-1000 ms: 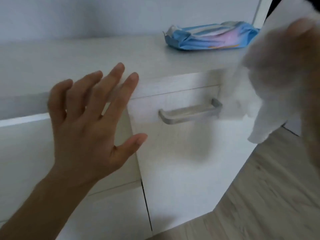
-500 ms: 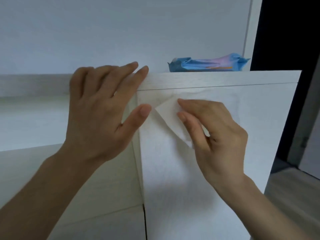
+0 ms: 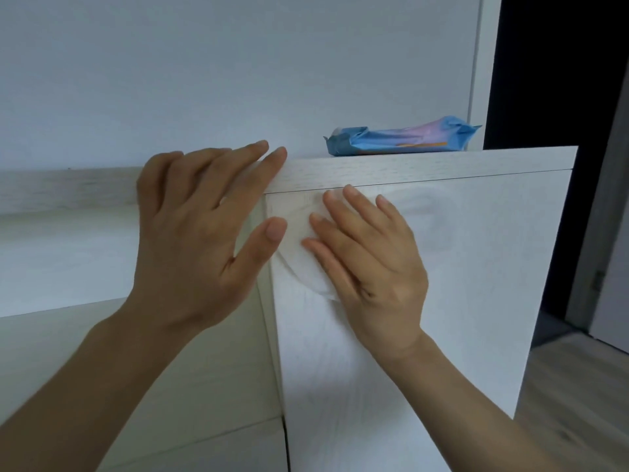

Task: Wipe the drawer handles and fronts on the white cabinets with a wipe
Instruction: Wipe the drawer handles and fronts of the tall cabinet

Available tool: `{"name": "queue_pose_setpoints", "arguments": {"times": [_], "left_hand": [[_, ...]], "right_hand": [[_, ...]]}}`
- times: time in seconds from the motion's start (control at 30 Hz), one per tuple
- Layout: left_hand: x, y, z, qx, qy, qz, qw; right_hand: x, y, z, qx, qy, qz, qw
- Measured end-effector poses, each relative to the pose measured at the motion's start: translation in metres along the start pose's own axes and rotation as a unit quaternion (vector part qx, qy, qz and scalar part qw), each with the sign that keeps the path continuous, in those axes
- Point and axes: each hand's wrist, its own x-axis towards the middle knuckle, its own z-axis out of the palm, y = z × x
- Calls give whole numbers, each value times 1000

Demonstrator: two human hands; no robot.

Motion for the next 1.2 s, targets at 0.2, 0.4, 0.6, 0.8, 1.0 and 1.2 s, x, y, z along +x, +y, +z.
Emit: {"name": "queue_pose_setpoints", "arguments": {"times": [0.2,0.4,0.6,0.8,1.0,1.2], "left_hand": [[0,0,2,-7,10,-1,1000],[0,1,3,-7,24,0,1000],[0,2,2,-30,26,-6,999],[0,2,3,-33,30,-10,999],[0,1,6,-30,40,-10,999],[-1,2,6,-38,53,-8,998]], "right_hand": [[-8,29,-14,-32,14,7,999],[-2,2,6,-9,27,37,999],[-9,16,-4,16,77,146,986],[-1,-11,18,-1,67,118,991],[-8,8,4,24,128,202,971],[-2,0,14,-21,64,21,998]]}}
